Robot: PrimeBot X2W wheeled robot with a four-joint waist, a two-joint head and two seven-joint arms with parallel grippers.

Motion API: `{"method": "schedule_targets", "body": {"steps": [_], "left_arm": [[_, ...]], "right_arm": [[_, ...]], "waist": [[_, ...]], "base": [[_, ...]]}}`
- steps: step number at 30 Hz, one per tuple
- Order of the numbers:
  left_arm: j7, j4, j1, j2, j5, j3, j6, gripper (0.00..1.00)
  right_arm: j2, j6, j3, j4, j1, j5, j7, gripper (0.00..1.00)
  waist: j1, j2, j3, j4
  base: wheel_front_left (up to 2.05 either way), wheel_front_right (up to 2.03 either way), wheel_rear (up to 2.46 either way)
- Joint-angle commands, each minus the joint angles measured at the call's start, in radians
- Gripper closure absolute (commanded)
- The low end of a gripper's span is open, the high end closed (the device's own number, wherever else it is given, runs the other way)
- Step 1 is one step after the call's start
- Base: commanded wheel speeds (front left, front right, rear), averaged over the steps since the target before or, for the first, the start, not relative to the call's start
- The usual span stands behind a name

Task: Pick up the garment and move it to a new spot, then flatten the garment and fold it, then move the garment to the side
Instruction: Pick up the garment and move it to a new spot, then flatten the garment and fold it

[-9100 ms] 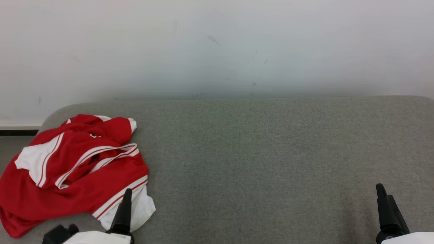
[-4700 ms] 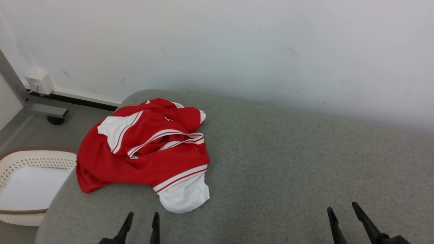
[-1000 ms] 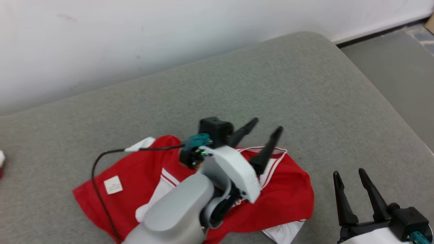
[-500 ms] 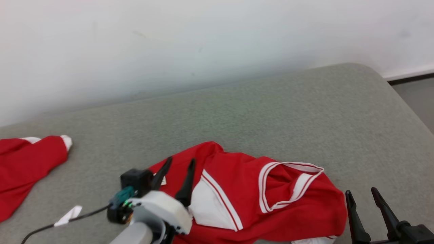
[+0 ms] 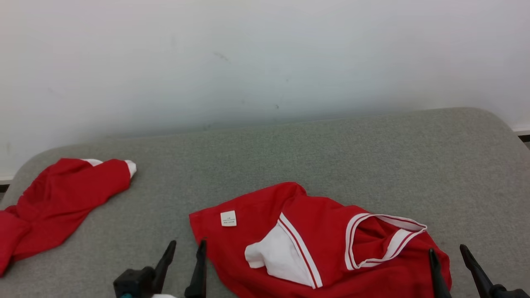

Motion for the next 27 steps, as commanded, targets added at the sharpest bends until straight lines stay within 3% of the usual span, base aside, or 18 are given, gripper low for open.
{"method": "schedule_targets", "body": {"steps": [1,10,16,27], "left_arm": [[0.000,-0.015,0.031,-0.005,0.039,0.027,-0.011,0.00],[0.000,-0.093,0.210,-0.102,0.221,0.205,-0.099,0.00],[0.000,-0.105,0.271,-0.163,0.286,0.296,-0.162,0.00],[-0.001,-0.089,0.286,-0.205,0.345,0.373,-0.231,0.00]], "right_arm": [[-0.003,-0.002,0.000,-0.003,0.009,-0.011,0.001,0.00],[0.002,-0.002,0.005,0.001,0.010,-0.014,0.001,0.00],[0.002,-0.002,0.010,0.001,0.007,-0.015,0.001,0.00],[-0.003,-0.002,0.019,0.006,0.013,-0.014,0.001,0.00]], "waist": [[0.0000,-0.0001,-0.008,0.012],[0.0000,-0.0001,-0.026,0.023],[0.0000,-0.0001,-0.030,0.024],[0.0000,-0.0001,-0.035,0.025]], "base": [[0.00,0.00,0.00],[0.00,0.00,0.00],[0.00,0.00,0.00],[0.00,0.00,0.00]]}}
